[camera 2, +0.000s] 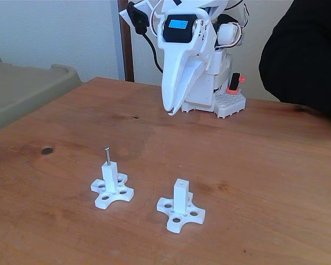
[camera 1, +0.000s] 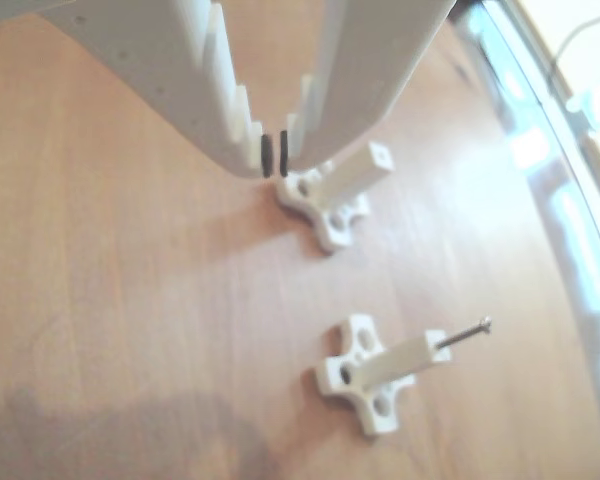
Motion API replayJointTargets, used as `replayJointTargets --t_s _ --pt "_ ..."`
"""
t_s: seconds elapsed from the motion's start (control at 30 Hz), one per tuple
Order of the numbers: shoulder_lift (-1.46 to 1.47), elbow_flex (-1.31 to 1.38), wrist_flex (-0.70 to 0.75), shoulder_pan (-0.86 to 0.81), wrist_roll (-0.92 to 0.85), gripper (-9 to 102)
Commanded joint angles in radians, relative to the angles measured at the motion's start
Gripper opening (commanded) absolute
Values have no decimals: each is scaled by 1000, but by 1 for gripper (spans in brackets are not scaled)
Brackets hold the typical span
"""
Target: Grab the screw and set it in the hole.
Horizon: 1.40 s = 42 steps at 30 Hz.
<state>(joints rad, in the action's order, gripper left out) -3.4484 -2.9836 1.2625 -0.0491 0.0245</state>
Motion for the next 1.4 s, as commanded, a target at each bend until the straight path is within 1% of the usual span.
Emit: replayJointTargets --t_s 0.0,1.17,1.37 --pt "-20 -21 38 8 12 0" --pt "-20 -21 38 14 3 0" --pt "-20 -21 37 58 -40 1"
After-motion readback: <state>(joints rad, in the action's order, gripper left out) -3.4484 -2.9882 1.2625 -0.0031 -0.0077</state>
